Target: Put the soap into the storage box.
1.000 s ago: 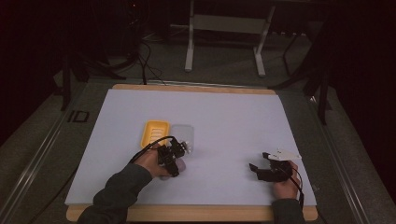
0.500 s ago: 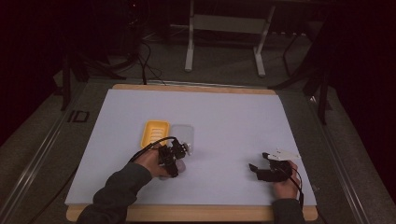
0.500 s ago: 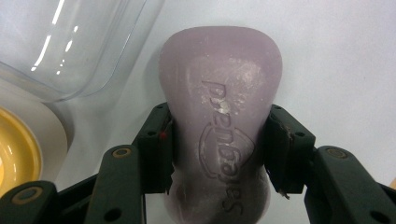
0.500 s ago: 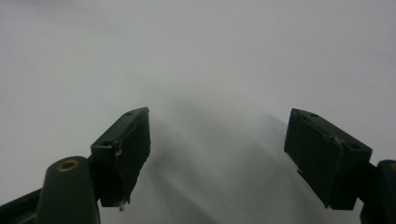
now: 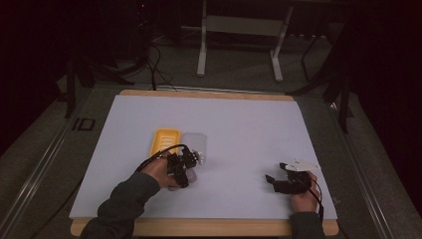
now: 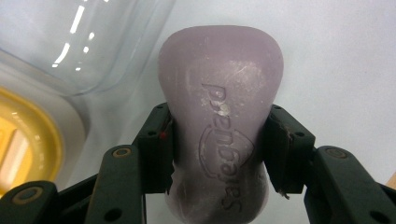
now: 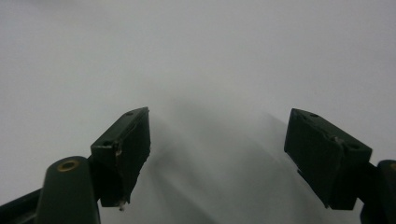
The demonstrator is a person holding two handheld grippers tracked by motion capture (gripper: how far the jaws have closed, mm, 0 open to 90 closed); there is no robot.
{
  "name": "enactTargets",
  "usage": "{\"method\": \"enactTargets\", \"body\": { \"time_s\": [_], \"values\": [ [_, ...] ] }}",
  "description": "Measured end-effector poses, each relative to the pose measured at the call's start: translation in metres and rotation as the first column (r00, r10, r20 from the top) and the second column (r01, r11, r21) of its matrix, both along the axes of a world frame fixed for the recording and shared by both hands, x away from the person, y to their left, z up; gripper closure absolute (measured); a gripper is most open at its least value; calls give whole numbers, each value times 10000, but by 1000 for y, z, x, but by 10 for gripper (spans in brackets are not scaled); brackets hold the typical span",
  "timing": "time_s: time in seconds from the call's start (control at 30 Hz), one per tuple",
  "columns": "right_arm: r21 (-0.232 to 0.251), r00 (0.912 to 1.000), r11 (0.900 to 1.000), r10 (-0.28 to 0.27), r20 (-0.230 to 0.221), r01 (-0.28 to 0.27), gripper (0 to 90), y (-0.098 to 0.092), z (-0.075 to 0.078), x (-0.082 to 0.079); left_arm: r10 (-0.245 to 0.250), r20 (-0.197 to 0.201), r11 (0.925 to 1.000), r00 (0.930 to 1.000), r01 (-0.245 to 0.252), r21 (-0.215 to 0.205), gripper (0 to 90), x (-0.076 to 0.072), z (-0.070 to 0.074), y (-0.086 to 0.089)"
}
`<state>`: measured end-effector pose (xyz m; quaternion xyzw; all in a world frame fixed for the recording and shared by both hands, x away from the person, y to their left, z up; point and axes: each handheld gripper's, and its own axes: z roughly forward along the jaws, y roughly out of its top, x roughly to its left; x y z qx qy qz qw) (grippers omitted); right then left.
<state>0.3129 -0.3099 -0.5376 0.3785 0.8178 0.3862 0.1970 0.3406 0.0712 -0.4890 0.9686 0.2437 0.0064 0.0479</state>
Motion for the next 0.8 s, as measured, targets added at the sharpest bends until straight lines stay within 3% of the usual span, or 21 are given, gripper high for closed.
{"method": "enactTargets", "body": {
  "time_s": [0.8],
  "values": [
    [10,10000,10000,-1,4,1,222,0,0,0,144,271,9998,9995,-140,-168,498,6,20,7]
  ]
}}
